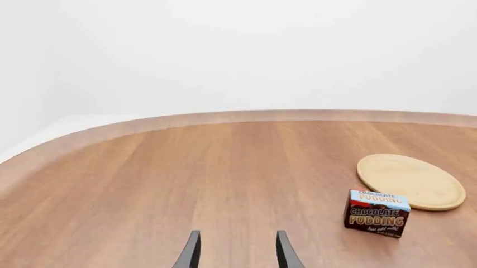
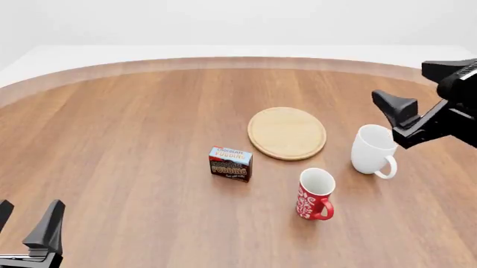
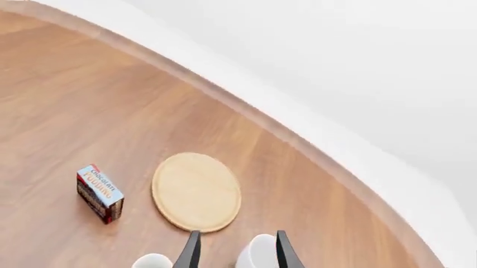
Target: Put the chocolate pudding to the left of the plate.
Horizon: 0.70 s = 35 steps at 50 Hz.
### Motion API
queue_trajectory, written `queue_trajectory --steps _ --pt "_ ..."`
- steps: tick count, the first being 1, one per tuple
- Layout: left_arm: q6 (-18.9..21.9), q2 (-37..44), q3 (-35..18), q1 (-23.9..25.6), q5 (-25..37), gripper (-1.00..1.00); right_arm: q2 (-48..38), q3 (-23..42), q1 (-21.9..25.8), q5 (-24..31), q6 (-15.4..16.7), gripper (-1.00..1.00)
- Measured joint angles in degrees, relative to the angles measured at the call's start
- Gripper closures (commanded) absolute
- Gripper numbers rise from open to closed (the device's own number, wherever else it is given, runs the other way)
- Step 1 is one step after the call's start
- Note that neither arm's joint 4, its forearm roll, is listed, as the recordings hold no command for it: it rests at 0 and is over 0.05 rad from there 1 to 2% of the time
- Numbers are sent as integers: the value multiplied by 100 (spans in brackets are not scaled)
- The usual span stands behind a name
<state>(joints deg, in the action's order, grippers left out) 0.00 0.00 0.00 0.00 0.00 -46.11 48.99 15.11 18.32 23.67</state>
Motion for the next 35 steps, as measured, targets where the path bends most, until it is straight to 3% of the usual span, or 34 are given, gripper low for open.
queue_trajectory --steps 17,35 --pt "0 0 0 0 0 -100 -1480 955 715 608 642 -100" --pt "0 0 0 0 0 -100 -2724 1447 1285 727 585 -100"
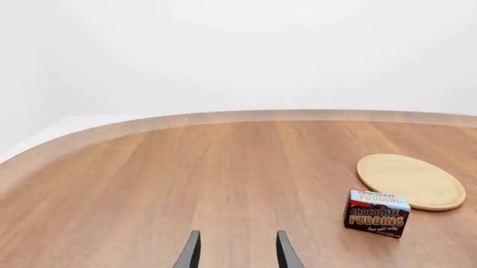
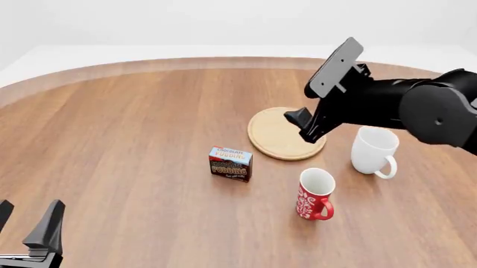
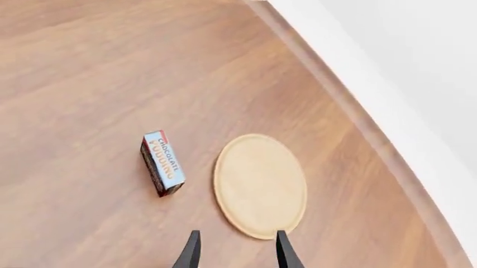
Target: Put the chocolate pudding to the left of the plate.
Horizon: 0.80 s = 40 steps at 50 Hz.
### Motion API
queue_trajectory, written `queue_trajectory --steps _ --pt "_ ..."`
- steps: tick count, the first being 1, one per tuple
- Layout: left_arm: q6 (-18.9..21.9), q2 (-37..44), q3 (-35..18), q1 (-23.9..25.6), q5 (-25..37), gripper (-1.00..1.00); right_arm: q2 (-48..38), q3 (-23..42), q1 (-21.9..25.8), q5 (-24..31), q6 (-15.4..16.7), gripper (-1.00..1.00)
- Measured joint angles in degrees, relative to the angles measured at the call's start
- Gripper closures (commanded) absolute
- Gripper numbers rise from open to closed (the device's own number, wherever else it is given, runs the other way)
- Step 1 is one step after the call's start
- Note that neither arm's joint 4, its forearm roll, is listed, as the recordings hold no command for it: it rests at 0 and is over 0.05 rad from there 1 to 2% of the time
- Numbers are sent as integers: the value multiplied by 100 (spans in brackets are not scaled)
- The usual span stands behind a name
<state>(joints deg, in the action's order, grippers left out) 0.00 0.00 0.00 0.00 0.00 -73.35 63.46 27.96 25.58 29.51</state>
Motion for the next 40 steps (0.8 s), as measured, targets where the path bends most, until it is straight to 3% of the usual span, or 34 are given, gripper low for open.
queue_trajectory --steps 40 --pt "0 0 0 0 0 -100 -1392 -99 717 -774 -587 -100"
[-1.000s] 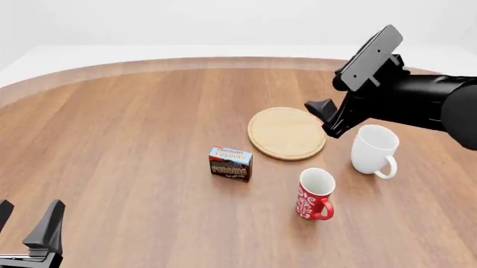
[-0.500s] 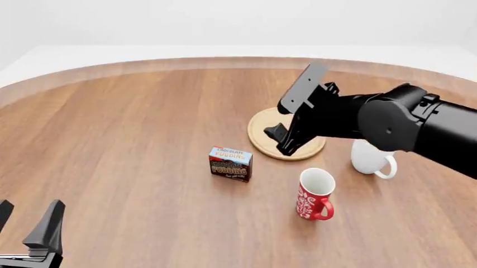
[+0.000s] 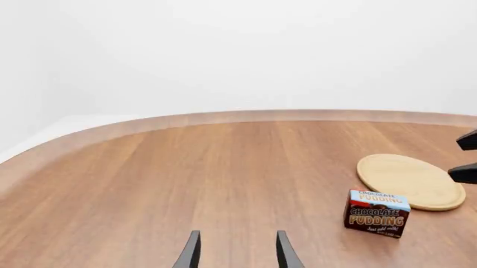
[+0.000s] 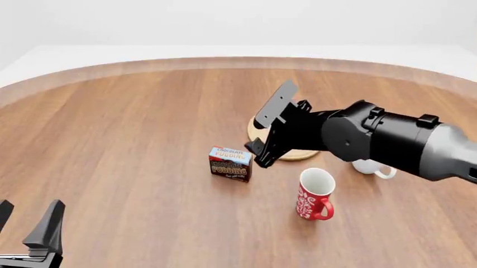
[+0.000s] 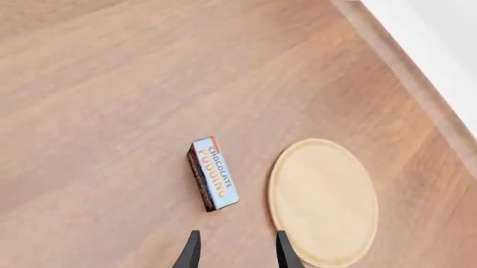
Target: Put the chocolate pudding to the left of the plate.
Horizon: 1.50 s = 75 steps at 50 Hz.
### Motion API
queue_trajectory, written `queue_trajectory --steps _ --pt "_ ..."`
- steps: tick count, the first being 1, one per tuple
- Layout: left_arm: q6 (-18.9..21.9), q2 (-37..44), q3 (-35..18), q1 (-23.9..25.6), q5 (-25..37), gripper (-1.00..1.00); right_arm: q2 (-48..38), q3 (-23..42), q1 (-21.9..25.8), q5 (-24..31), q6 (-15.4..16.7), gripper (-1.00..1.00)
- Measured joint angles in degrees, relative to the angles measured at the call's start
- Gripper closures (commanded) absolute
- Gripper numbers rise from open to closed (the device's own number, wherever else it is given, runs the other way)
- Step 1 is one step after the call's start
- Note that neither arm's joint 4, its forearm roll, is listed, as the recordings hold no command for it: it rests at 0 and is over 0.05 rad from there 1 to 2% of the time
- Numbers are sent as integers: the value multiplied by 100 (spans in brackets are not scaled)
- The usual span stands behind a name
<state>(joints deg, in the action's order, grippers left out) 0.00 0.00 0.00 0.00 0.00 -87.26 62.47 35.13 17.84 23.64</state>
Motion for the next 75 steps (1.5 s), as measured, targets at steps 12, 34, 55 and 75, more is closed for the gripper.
queue_trajectory --steps 12,34,55,75 --pt "0 0 0 0 0 -100 -292 -25 39 -225 -113 -100" --pt "0 0 0 0 0 -100 -958 172 -103 -511 -163 -100" --pt "0 0 0 0 0 -100 -1489 371 -55 -701 -271 -100" --pt "0 0 0 0 0 -100 -1858 490 9 -887 -383 -100"
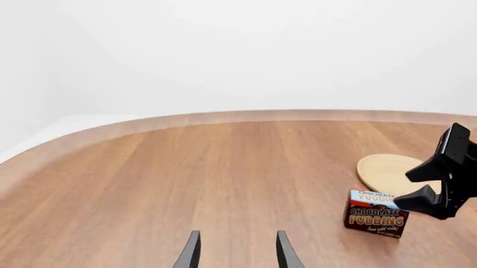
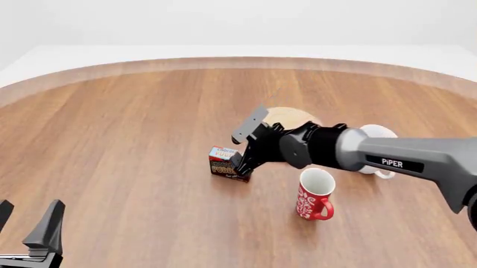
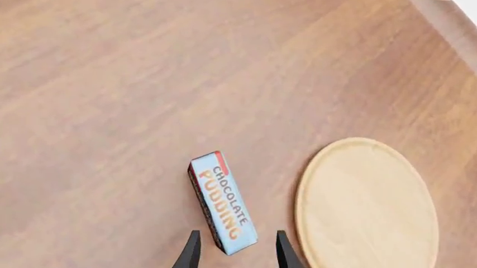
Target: Put the chocolate pudding to the left of the plate.
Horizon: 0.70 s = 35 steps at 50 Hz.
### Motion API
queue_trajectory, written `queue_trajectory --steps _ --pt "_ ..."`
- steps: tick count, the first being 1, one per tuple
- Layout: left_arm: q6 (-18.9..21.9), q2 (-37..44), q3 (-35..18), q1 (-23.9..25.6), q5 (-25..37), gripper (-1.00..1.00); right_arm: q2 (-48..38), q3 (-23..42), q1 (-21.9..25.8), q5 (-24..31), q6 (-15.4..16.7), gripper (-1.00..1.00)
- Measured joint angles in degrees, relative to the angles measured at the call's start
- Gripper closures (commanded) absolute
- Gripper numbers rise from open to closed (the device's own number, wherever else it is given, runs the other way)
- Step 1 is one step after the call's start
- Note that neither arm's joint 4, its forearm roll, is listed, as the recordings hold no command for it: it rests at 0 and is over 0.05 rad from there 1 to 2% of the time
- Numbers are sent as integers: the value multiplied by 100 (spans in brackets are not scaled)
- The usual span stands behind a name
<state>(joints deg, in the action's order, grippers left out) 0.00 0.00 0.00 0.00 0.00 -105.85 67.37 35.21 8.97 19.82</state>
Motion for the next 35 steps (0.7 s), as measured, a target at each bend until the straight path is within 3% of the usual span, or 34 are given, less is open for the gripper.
queue_trajectory --steps 35 --pt "0 0 0 0 0 -100 -691 198 10 -278 -151 -100"
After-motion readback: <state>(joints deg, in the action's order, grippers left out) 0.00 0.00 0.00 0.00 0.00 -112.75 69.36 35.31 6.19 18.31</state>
